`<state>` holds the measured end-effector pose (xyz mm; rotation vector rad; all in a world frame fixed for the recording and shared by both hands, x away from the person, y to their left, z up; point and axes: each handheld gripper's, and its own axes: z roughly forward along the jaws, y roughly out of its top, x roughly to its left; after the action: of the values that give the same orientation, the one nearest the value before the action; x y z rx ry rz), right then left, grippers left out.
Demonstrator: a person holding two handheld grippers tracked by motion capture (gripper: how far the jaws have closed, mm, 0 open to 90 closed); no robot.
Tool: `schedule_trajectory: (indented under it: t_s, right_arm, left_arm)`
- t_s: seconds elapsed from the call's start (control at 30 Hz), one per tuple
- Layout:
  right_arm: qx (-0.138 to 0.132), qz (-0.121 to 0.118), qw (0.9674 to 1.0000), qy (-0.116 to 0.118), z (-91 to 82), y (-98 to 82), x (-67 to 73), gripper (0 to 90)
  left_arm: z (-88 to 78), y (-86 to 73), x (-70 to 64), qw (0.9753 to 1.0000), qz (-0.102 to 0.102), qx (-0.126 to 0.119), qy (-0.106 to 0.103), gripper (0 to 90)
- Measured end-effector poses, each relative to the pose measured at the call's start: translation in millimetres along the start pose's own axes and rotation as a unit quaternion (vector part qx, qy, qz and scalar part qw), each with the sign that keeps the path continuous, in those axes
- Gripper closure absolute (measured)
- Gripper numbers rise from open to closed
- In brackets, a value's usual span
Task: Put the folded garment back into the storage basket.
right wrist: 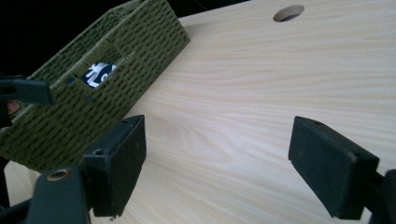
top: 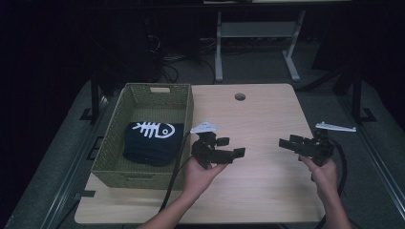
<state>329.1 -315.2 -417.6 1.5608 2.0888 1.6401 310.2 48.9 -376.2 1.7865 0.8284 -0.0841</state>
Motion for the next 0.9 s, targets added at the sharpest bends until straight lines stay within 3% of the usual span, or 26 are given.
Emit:
schedule_trajectory:
  t_s: [0.17, 0.53, 0.67, 0.9]
  right_arm:
    - [0.002, -0.003, 1.0, -0.006, -3.2, -7.4, -0.4, 18.8]
    - [0.009, -0.003, 0.9998, -0.016, -8.3, -23.5, -2.0, 18.8]
    - [-0.002, -0.003, 0.9999, -0.016, -12.2, -34.4, -1.9, 18.8]
    - [-0.009, -0.004, 0.9998, -0.017, -17.7, -48.9, -1.0, 18.8]
  left_arm:
    - [2.3, -13.4, -3.5, 0.9998, 0.017, 0.007, 0.002, 20.1]
    - [3.0, -37.3, -8.5, 0.9995, 0.027, 0.013, -0.013, 20.0]
    - [6.1, -46.9, -13.2, 0.999, 0.039, 0.017, -0.016, 19.8]
    - [10.4, -62.6, -15.4, 0.9987, 0.041, 0.023, -0.02, 19.8]
